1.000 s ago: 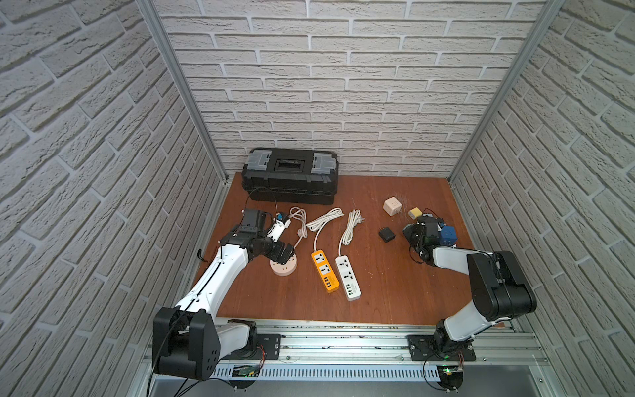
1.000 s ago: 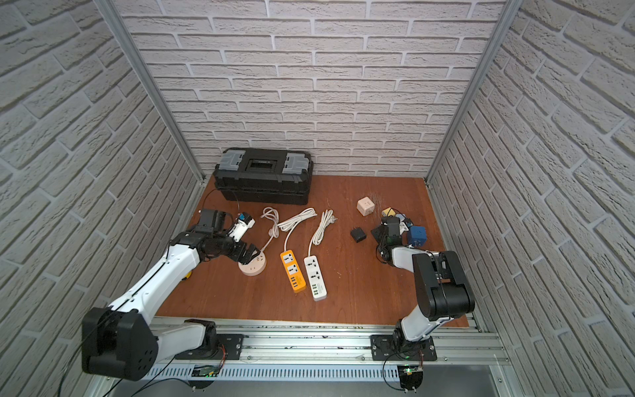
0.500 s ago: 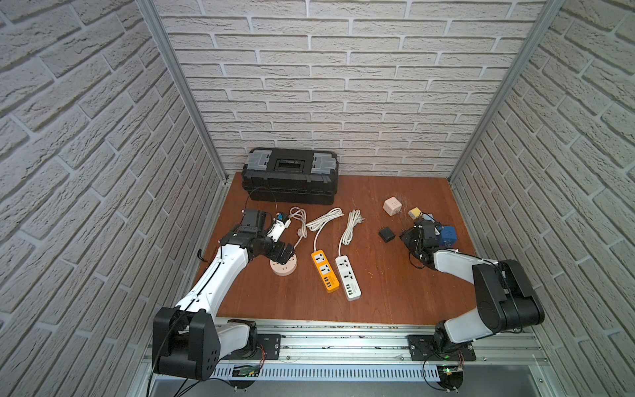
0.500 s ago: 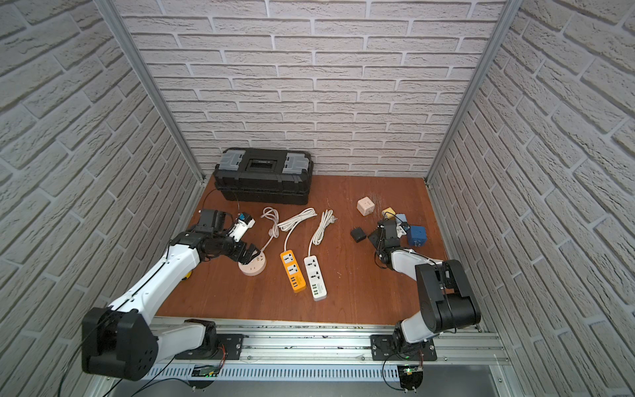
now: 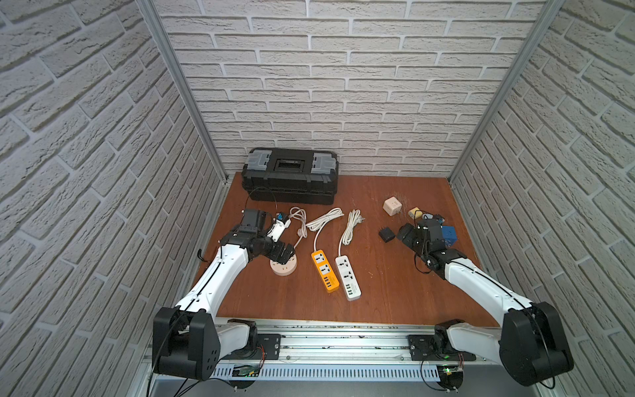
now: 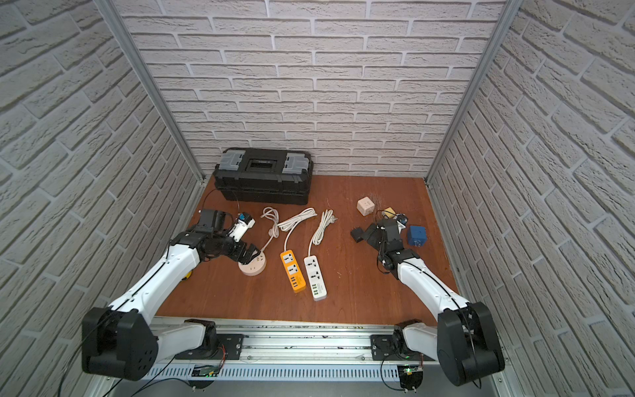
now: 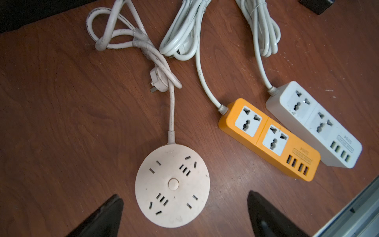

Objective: Pull the plug off the socket
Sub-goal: Place the plug at the center of the board, then reset both arms

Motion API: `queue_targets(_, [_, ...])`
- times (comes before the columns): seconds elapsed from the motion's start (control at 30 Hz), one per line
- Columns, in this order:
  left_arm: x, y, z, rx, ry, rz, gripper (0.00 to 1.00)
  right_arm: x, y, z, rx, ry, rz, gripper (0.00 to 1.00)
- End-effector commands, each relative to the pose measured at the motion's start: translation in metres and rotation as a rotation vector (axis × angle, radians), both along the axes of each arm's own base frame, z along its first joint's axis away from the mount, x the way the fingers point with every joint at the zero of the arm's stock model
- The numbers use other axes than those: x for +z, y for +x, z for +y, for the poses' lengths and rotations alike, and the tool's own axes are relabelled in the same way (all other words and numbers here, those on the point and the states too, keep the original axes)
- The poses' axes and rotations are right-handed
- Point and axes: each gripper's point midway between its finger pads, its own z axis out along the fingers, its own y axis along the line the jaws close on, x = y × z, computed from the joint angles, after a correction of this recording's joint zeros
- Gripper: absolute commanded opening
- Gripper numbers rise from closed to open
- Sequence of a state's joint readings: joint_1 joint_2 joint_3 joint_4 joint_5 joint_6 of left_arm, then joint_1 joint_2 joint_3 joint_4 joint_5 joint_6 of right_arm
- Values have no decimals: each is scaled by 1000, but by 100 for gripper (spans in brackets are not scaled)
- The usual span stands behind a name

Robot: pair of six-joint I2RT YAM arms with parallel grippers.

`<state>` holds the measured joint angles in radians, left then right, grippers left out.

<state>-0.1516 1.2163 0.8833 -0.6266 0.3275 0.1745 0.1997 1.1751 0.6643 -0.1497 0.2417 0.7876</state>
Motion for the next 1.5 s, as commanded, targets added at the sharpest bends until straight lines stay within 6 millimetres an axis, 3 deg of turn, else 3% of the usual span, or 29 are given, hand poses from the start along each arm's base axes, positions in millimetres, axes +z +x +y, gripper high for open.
queue_targets(0.0, [5, 3, 2, 27, -29, -11, 98, 19, -14, 10, 134, -133, 6, 100])
queue_targets(0.3, [13, 16, 40, 176, -61, -38, 98, 31, -45, 69, 507, -192, -58, 100])
queue_targets(0.5, [20, 24, 72, 273, -78, -90, 98, 34, -63, 86, 622, -254, -124, 100])
queue_targets(0.7, [9, 40, 90, 300, -19, -218, 98, 46, -64, 87, 668, -325, -220, 100])
queue_targets(1.0, [-4, 70, 97, 378, -73, -410, 98, 38, -56, 73, 623, -434, -228, 100])
queue_targets(1.23, [-20, 71, 87, 349, -137, -491, 98, 44, -61, 63, 561, -424, -284, 100])
queue_targets(1.47, [-20, 73, 95, 385, -128, -577, 98, 45, -68, 48, 475, -415, -316, 100])
